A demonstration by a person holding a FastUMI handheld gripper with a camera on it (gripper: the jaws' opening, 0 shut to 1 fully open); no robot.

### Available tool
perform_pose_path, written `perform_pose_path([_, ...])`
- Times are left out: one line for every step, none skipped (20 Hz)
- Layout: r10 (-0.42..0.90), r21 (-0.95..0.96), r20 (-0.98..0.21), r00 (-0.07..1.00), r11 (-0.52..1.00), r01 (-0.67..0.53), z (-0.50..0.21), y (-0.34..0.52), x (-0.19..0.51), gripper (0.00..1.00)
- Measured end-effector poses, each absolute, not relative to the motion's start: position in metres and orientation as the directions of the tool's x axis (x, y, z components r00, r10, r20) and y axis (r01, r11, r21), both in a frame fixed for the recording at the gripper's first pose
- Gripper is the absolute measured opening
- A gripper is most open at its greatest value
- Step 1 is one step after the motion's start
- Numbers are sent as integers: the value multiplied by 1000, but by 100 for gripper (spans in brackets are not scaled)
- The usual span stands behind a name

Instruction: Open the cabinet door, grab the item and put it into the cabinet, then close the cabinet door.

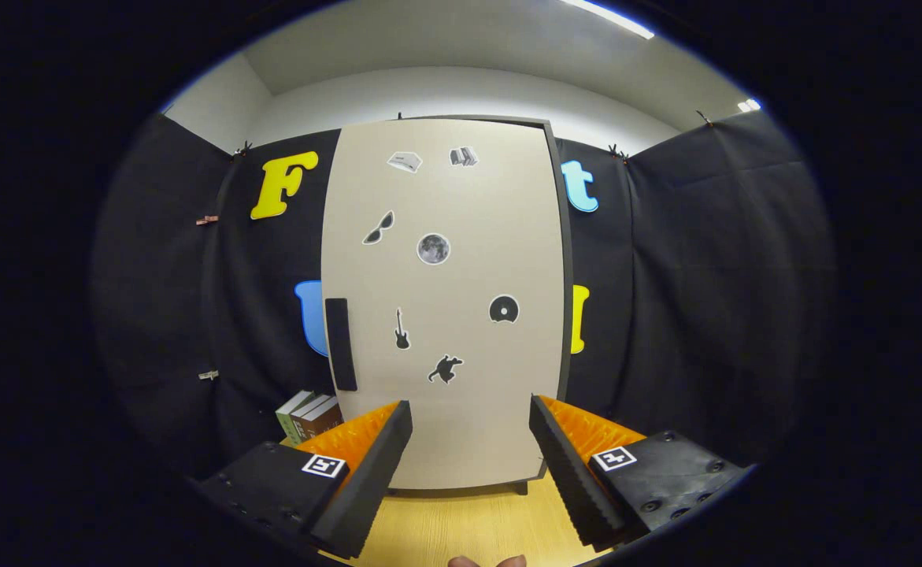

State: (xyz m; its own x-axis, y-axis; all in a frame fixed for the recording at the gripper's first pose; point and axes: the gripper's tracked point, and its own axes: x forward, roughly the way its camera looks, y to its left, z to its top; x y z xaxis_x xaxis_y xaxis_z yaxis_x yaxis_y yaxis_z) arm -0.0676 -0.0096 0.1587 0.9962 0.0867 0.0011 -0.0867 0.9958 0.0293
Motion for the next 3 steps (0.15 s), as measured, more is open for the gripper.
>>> perform_pose_path([87,30,1,996,996,-87,160,-9,-69,98])
perform_pose_path([88,32,2,996,996,-88,161,-8,-70,98])
perform_pose_path([88,32,7,996,996,-88,162,-8,-70,97])
